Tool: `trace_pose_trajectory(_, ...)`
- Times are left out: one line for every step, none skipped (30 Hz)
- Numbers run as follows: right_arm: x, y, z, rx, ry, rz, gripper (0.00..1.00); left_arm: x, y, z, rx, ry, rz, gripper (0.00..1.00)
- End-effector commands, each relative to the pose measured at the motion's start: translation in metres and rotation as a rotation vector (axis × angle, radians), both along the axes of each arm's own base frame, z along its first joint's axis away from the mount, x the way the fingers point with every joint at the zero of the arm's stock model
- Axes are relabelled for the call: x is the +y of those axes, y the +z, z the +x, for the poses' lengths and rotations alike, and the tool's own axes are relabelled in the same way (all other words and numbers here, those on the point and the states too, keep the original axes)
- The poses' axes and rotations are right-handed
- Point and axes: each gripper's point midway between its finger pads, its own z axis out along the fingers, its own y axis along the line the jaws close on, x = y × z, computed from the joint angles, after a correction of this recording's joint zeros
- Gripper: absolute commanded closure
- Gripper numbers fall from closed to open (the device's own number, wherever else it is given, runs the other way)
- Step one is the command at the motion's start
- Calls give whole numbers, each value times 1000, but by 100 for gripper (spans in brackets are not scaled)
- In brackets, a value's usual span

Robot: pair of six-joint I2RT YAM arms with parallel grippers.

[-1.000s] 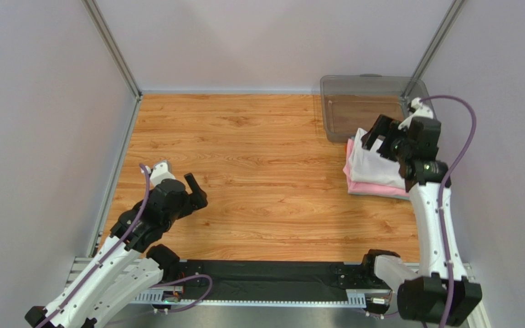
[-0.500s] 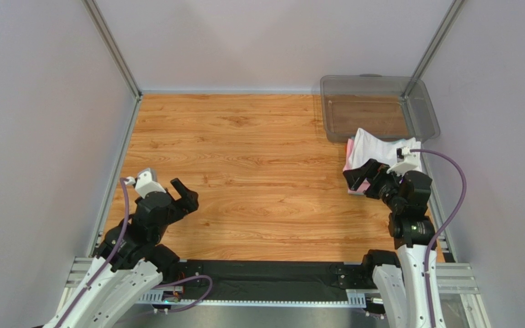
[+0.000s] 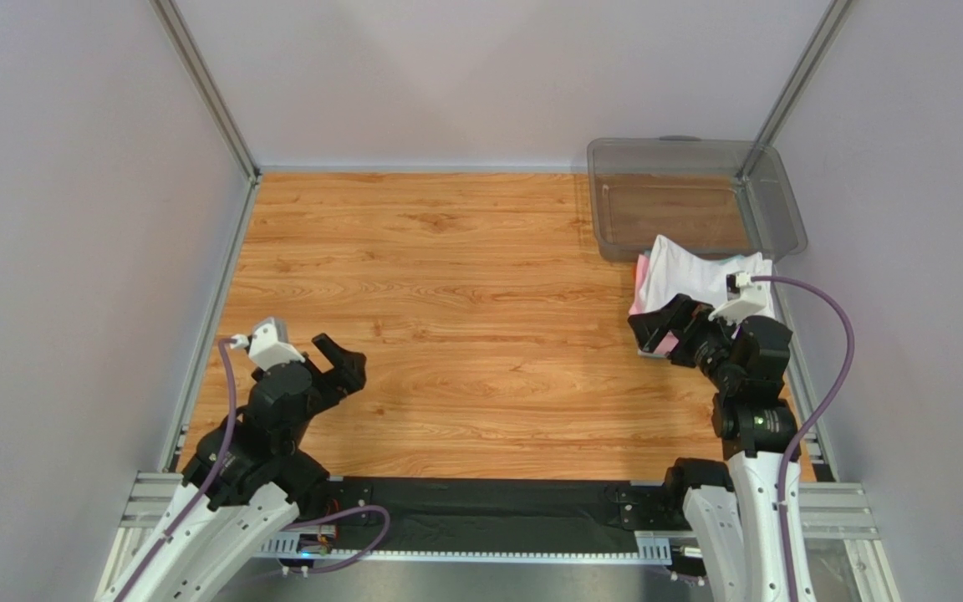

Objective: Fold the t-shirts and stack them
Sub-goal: Reset both grippers

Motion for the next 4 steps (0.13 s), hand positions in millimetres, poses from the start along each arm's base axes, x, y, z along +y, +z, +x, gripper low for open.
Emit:
trace_pose_trajectory(-2,3,3,-33,-5,-16,0,-1,7,6,-29,10,-3,0)
trace_pose_trajectory(-2,2,3,-31,-6,-14,0,-1,6,6,-26,10,0,0)
trace_pose_trajectory(-3,2,3,-31,-9,-14,0,-1,6,6,-24,8,1,0)
trace_pose_trajectory(-2,3,4,-30,-10,-11,0,-2,5,6,-23,6,0,0)
